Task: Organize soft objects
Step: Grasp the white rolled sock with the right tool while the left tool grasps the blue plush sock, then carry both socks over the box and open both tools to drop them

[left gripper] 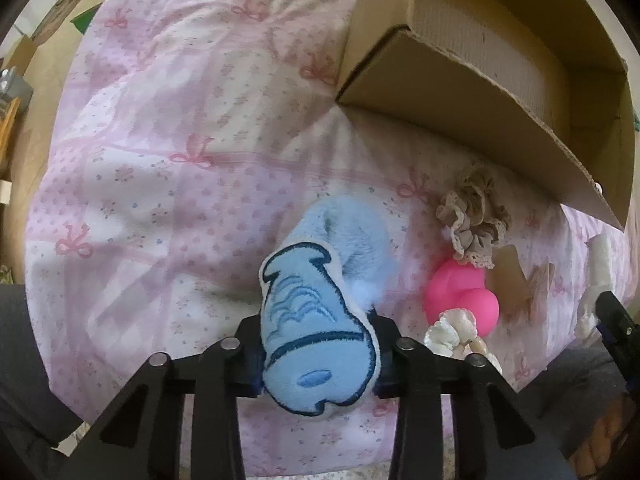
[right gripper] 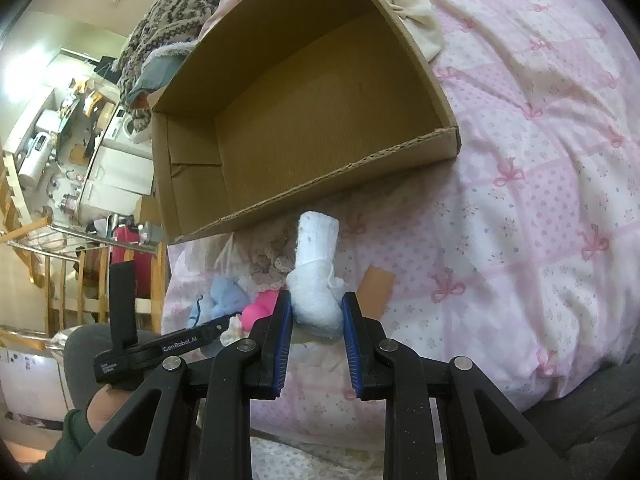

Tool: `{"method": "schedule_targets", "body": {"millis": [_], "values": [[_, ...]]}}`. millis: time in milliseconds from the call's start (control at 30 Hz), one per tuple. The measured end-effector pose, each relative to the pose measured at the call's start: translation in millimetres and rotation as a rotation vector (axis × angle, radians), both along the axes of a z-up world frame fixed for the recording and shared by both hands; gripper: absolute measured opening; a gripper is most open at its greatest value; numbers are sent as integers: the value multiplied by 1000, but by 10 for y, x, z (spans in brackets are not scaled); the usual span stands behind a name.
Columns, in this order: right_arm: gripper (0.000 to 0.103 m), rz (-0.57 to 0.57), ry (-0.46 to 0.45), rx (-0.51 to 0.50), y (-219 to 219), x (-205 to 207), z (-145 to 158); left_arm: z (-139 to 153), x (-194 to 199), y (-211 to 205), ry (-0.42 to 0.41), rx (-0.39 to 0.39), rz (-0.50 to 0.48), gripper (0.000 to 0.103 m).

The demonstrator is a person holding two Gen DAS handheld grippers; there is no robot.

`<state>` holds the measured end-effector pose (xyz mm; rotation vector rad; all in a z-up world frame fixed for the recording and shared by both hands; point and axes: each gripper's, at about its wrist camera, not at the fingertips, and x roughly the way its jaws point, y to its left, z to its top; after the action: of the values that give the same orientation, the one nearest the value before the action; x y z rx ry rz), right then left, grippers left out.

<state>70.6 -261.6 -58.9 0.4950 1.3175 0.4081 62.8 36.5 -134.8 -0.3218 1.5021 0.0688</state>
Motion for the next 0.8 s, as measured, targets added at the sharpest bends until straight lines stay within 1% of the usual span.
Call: {"method": "schedule_targets", "body": {"millis": [133, 200, 300, 367, 433, 500, 633, 700, 733, 800], "values": [[26, 6, 0, -10, 18, -7, -6, 65, -124, 47, -32, 29, 18, 29], [26, 10, 2, -5, 33, -8, -22, 258, -125, 86, -47, 66, 34, 29], [26, 26, -19, -18, 96, -15, 2, 388, -194, 153, -70, 81, 57, 29], [26, 42, -40, -30, 143, -31, 39, 507, -242, 117, -113, 100, 49, 29], [26, 63, -75, -47, 195, -57, 104, 645, -289, 82, -156, 104, 35, 29], [26, 77, -128, -52, 240, -103, 220, 844, -371, 16, -203, 68, 20, 29], [26, 98, -236, -65, 300, -228, 499, 1254, -522, -175, -330, 106, -39, 29], [26, 97, -292, -85, 298, -284, 633, 1415, -486, -216, -380, 115, -45, 29], [26, 96, -315, -90, 286, -298, 697, 1449, -465, -177, -397, 119, -44, 29], [26, 73, -366, -77, 233, -311, 822, 1615, -494, -199, -437, 132, -39, 29]]}}
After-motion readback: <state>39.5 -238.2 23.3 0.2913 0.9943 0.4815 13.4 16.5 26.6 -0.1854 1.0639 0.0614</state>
